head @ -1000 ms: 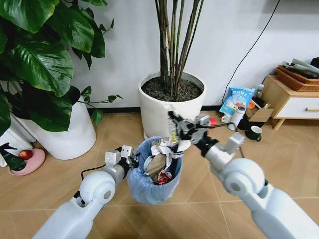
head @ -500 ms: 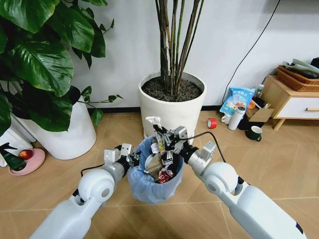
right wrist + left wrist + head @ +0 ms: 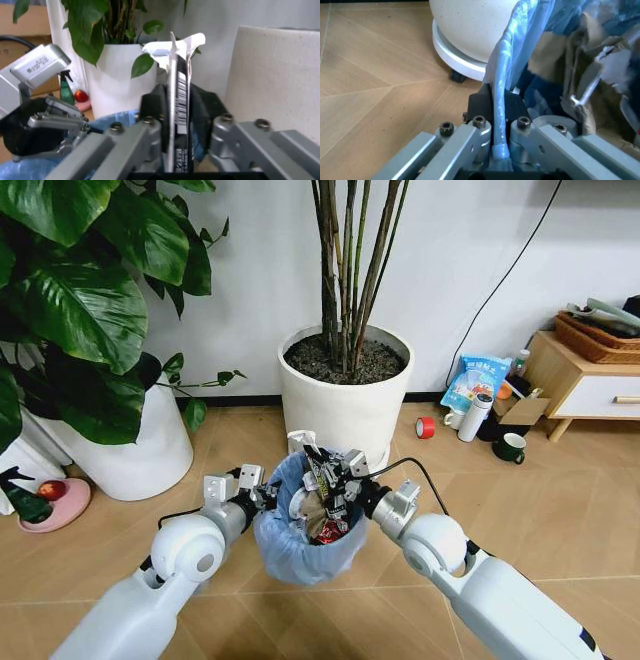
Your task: Pick up the trash bin and place the garbage on the floor into it.
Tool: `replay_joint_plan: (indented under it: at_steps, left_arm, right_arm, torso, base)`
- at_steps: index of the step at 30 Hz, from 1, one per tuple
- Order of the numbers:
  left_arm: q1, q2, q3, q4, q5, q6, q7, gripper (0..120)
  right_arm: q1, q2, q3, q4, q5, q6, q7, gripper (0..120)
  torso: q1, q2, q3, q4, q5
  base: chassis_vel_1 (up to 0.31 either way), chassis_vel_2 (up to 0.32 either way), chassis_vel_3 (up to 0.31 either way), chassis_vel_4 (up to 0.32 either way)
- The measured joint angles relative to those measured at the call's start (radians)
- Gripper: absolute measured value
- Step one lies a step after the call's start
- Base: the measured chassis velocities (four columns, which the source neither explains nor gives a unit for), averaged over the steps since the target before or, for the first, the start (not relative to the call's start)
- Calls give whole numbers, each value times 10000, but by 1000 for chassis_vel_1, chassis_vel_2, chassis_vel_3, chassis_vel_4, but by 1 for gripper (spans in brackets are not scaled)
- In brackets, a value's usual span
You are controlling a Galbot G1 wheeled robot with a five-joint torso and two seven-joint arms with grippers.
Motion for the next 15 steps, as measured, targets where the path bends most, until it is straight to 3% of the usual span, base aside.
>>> replay_joint_plan:
  at_steps: [2,8,15]
  left_arm:
    - [-27,-50,0,34,14,-2,7,0]
    - [-55,-90,-1,85,48,-13,15,0]
    - [-77,-136,-43,143,99,-43,-8,0]
  right_arm:
    - [0,0,6,8,-2,-86,0,29]
    - [20,-65,107,99,83,-215,57,45]
    - [-149,-267,578,453,402,-416,302,73]
  torso:
    - [0,0,0,0,-1]
    - [0,0,0,1,-1]
    - [0,0,0,1,-1]
  base:
    - [0,0,0,0]
    - [0,0,0,0]
    - [0,0,0,0]
